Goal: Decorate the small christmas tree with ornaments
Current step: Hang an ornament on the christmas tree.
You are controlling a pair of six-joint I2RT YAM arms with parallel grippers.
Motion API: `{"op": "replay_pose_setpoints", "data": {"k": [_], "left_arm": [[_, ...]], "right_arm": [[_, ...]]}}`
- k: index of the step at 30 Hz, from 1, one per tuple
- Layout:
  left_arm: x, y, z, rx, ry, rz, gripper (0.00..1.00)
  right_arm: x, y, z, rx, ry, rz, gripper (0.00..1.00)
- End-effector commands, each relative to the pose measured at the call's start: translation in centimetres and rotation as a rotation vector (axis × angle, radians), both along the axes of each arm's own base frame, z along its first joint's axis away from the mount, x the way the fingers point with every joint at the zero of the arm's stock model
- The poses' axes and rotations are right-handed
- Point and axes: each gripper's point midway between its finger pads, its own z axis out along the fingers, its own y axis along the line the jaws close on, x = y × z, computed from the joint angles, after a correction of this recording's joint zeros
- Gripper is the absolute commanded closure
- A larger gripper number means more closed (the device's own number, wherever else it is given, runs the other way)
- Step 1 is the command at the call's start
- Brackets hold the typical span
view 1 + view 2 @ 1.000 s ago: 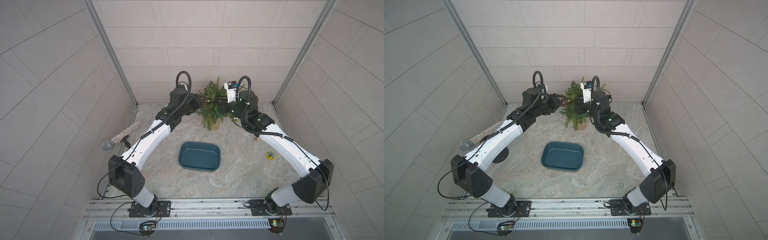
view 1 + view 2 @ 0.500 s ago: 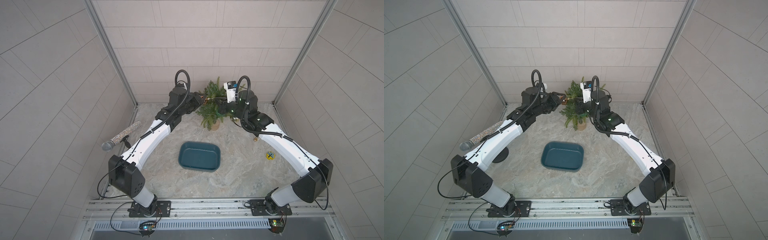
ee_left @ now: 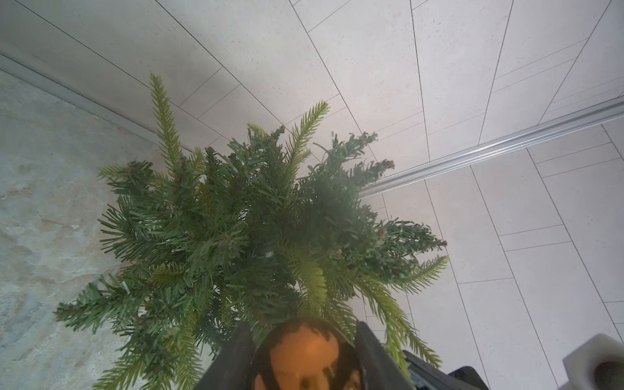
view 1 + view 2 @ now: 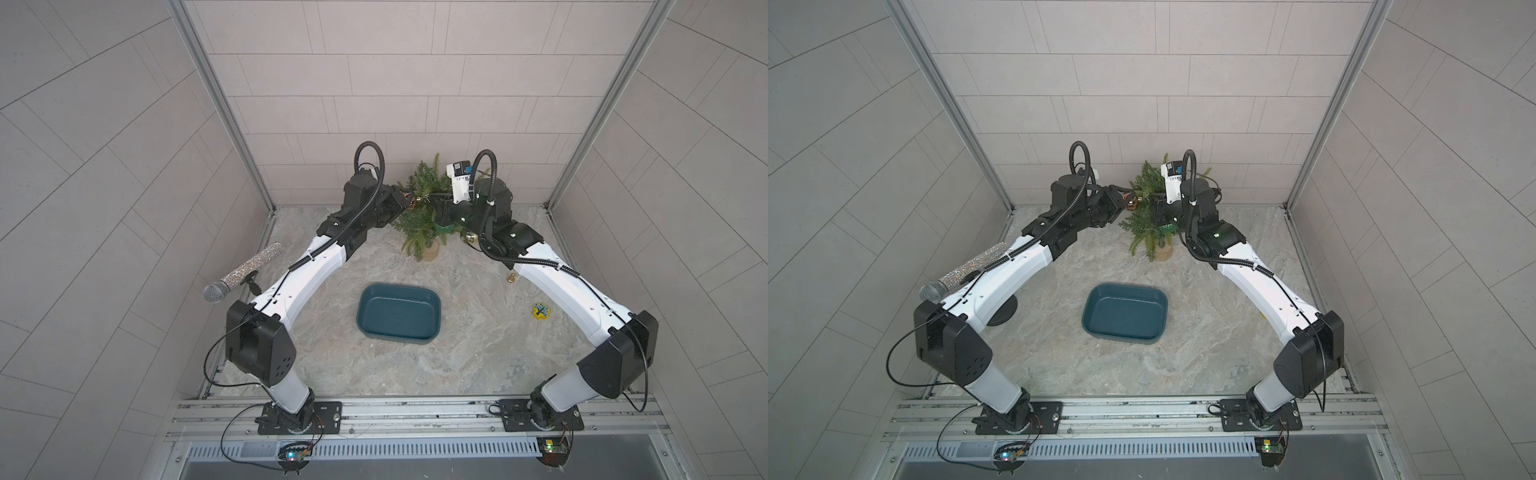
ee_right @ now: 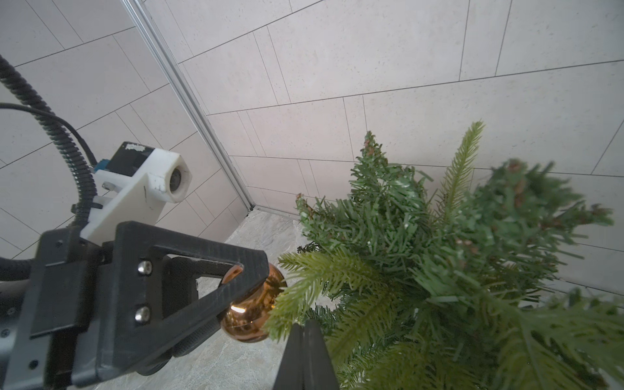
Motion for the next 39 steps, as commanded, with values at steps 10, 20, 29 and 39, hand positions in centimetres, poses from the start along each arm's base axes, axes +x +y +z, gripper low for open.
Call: {"op": "replay_pose_setpoints", "data": {"k": [10, 20, 29, 39], "left_arm": [[0.9, 0.2, 2.7, -0.037, -0.074, 0.017, 0.7], [1.0, 0.2, 1.0, -0.021, -0.037, 0.02, 0.7], [0.7, 0.6, 0.0, -0.008, -0.019, 0.033, 0.7], [0.2, 0.9, -0.4, -0.017, -0.017, 0.04, 0.53]], "right_arm": [[0.5, -0.3, 2.6, 0.043, -0.057, -0.018, 1.0], [0.8, -0.4, 1.2, 0.039, -0.021, -0.02, 0.96], [0.3, -0.7, 1.7, 0.051, -0.031, -0.028, 0.79], [-0.8, -1.3, 3.5, 0.073, -0.07, -0.027, 0.76]]}}
